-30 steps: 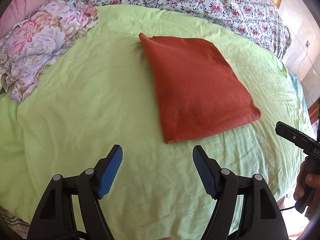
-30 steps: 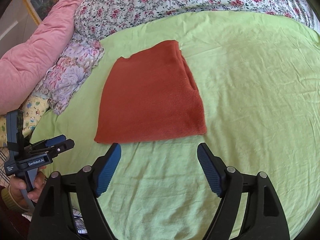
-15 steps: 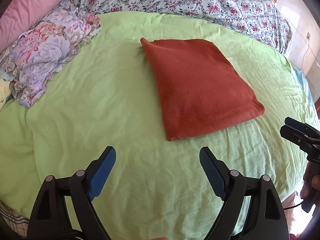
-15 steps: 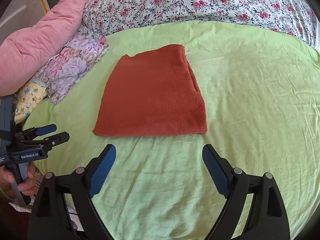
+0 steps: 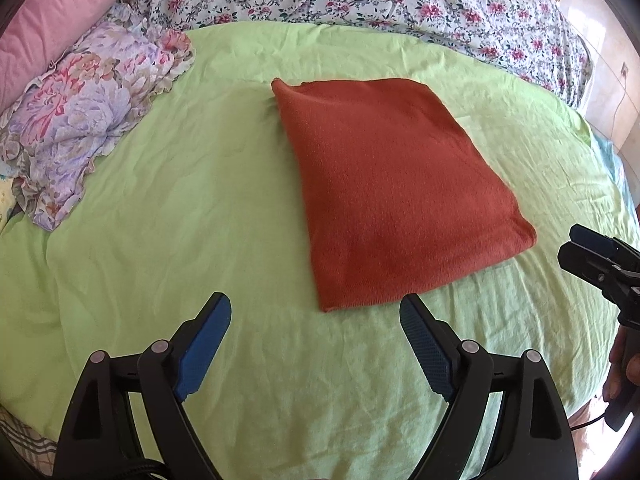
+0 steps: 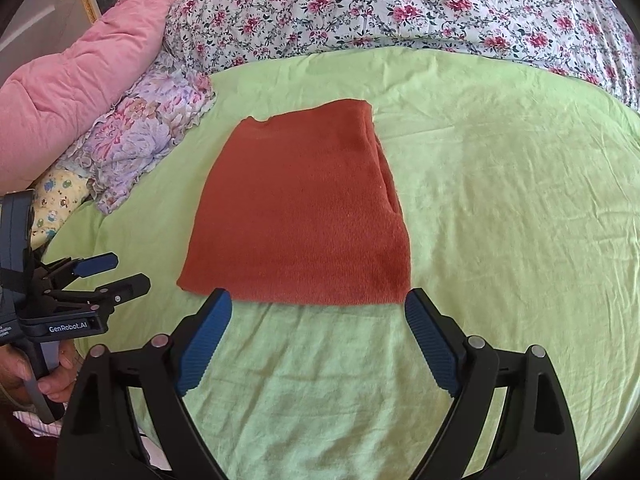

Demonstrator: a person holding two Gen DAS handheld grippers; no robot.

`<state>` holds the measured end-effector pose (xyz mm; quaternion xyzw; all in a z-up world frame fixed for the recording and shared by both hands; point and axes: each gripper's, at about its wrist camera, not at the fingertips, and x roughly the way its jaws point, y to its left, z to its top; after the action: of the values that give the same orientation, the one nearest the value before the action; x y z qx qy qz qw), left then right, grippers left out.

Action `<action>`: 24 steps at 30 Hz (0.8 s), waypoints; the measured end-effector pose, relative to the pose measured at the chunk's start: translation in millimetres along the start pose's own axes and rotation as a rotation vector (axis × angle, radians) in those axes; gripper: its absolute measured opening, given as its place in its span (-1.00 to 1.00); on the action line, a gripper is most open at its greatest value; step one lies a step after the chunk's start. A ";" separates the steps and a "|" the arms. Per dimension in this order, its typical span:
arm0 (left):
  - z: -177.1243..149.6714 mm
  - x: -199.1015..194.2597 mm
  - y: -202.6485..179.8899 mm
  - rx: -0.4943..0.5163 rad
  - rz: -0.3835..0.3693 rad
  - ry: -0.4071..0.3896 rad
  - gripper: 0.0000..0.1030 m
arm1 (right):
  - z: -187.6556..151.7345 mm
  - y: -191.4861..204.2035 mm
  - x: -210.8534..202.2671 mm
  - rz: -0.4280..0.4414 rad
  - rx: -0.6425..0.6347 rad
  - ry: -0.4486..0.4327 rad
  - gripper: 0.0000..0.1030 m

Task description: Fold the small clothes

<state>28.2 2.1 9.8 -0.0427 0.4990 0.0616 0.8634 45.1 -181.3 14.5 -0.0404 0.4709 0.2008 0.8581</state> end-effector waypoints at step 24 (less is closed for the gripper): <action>75.7 87.7 36.7 -0.175 -0.117 0.152 0.69 | 83.8 -54.7 83.4 0.083 0.106 0.074 0.27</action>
<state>130.9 54.2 -29.0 -0.1515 0.5525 0.0511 0.8180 172.1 -184.2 -14.5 0.0174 0.5136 0.2094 0.8319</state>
